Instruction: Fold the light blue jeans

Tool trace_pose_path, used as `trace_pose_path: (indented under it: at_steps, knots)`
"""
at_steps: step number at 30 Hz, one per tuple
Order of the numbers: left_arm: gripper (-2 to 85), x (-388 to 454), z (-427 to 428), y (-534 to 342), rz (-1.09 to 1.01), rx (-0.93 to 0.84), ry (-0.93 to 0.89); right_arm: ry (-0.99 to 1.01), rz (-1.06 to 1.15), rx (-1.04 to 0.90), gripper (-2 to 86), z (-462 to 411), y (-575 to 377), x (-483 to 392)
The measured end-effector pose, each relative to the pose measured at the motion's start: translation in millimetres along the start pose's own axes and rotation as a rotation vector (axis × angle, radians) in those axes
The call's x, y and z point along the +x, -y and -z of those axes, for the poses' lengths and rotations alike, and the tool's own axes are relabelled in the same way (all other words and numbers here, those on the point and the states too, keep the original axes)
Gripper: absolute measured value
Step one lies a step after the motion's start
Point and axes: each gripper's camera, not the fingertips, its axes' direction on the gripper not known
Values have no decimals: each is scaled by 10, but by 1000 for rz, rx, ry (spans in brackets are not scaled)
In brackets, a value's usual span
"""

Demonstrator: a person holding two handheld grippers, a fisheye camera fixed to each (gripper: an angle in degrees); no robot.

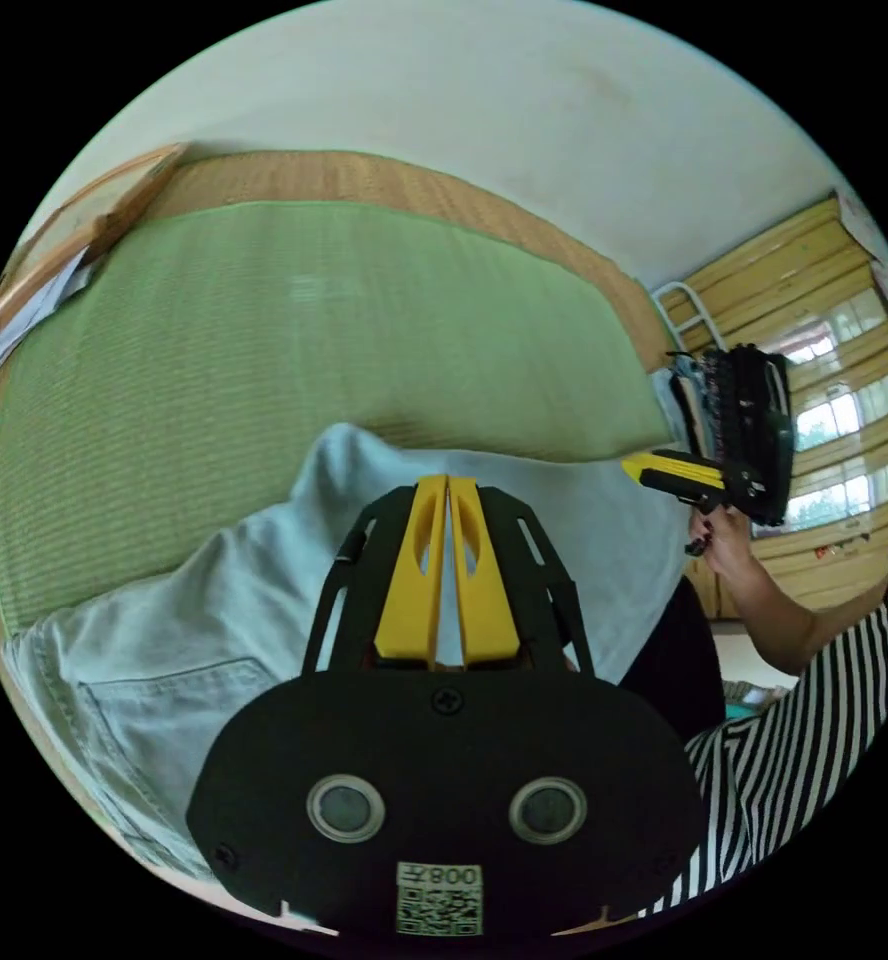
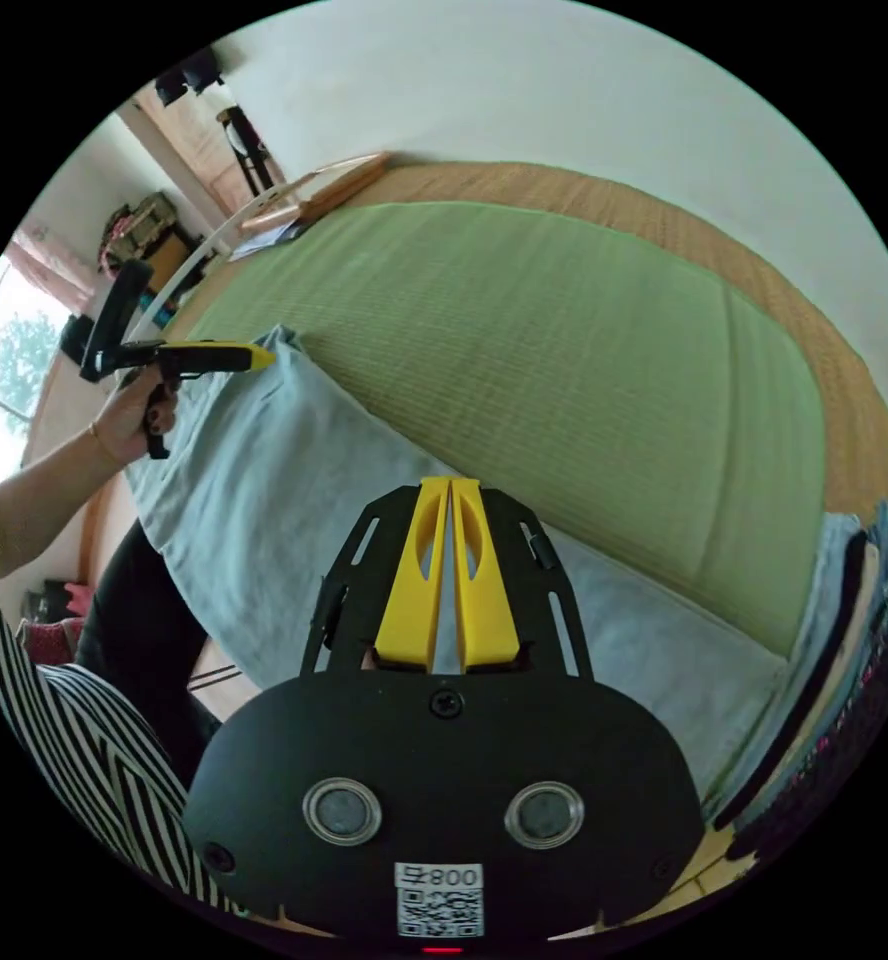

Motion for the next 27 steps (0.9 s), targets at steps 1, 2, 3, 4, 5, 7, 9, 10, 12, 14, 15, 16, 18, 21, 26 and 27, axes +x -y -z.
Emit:
trace_pose_path:
  at_steps: [1, 2, 3, 4, 5, 7, 9, 10, 12, 14, 15, 16, 18, 21, 26, 27]
  knots:
    - [1, 153, -148, 26, -37, -24, -15, -63, -30, 7, 1, 34, -148, 72]
    - [1, 286, -321, 64, -69, -57, 17, -93, -47, 6, 1, 35, -218, 115]
    - [1, 335, -412, 86, -75, -74, 44, -139, -82, -10, 1, -5, -350, 209]
    - [1, 383, -600, 131, -62, -107, 98, -148, -99, -65, 1, -107, -453, 301]
    - [1, 398, -790, 167, -65, -148, 118, -137, -100, -80, 1, -149, -502, 337]
    - [1, 386, -908, 198, -27, -126, 82, -114, -103, -29, 1, -126, -664, 422]
    - [1, 412, -1000, 230, 6, -133, 82, -120, -109, -53, 1, -81, -740, 507]
    - [1, 487, -1043, 248, 1, -125, 118, -164, -141, -22, 1, -12, -836, 591]
    - [1, 634, -1131, 287, -43, -110, 110, -178, -202, 27, 1, 77, -1008, 780]
    - [1, 784, -1392, 373, -62, -138, 103, -167, -270, 12, 1, 50, -1166, 1027]
    - [1, 806, -1488, 397, -59, -159, 106, -158, -300, -11, 1, -22, -1265, 1180]
    - [1, 837, -1696, 438, -46, -212, 119, -101, -316, 29, 1, -24, -1369, 1304]
    - [1, 887, -1834, 496, -50, -205, 123, -31, -353, 19, 1, 15, -1474, 1468]
    - [1, 1035, -2010, 566, -75, -201, 124, -99, -433, 123, 1, 243, -1808, 1702]
    - [2, 1372, -2651, 730, -100, -300, 87, -72, -533, 95, 3, 106, -2330, 2262]
    - [3, 1413, -2702, 758, -97, -300, 103, -13, -558, 107, 4, 127, -2443, 2374]
